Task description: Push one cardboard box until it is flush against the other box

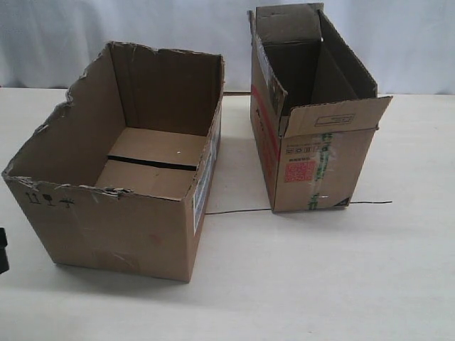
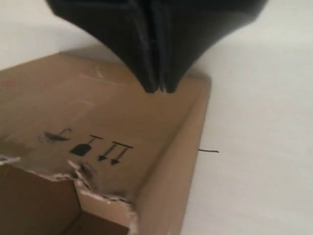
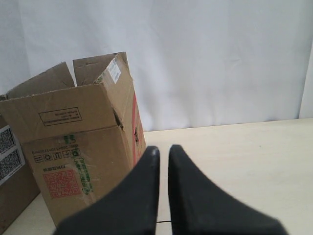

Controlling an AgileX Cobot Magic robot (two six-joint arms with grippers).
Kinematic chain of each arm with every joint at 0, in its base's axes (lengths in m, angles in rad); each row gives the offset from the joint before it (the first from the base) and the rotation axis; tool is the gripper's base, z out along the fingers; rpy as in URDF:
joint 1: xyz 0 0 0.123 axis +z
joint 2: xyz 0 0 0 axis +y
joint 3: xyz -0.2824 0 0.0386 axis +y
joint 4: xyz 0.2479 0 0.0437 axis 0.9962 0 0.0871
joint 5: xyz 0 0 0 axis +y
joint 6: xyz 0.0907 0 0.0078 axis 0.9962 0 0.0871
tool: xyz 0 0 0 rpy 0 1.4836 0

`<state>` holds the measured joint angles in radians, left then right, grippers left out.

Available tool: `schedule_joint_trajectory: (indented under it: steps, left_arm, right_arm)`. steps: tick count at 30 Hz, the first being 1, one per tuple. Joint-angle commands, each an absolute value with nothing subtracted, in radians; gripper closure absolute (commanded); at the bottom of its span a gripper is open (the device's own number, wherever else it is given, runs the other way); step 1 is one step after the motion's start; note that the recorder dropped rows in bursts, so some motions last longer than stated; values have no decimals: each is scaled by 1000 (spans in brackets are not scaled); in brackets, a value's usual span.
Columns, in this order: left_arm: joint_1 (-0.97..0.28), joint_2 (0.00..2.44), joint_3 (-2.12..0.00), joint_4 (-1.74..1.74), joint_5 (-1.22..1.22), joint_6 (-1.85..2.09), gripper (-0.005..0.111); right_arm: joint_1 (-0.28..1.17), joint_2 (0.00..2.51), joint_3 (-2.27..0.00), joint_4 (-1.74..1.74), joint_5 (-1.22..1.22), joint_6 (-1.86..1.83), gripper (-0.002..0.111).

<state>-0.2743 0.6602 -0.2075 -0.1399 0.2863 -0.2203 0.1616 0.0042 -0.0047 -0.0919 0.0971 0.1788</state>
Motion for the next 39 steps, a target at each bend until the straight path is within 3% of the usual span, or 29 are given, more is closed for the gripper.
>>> schedule_joint_trajectory:
  steps: [1,11,24,39]
  left_arm:
    - [-330,828,-295,-145,335,-111,107]
    - [-522,1060,-322,-120,246,-85,107]
    - [-535,1087,-384,-117,42,-91,107]
    - [-535,1291,-497,-152,-116,-131,107]
  right_arm:
    - [164,0,0,-97,102,179,103]
    - [164,0,0,-97,102,179,103]
    - [164,0,0,-97,102,179,103]
    - [164,0,0,-97,102,179,103]
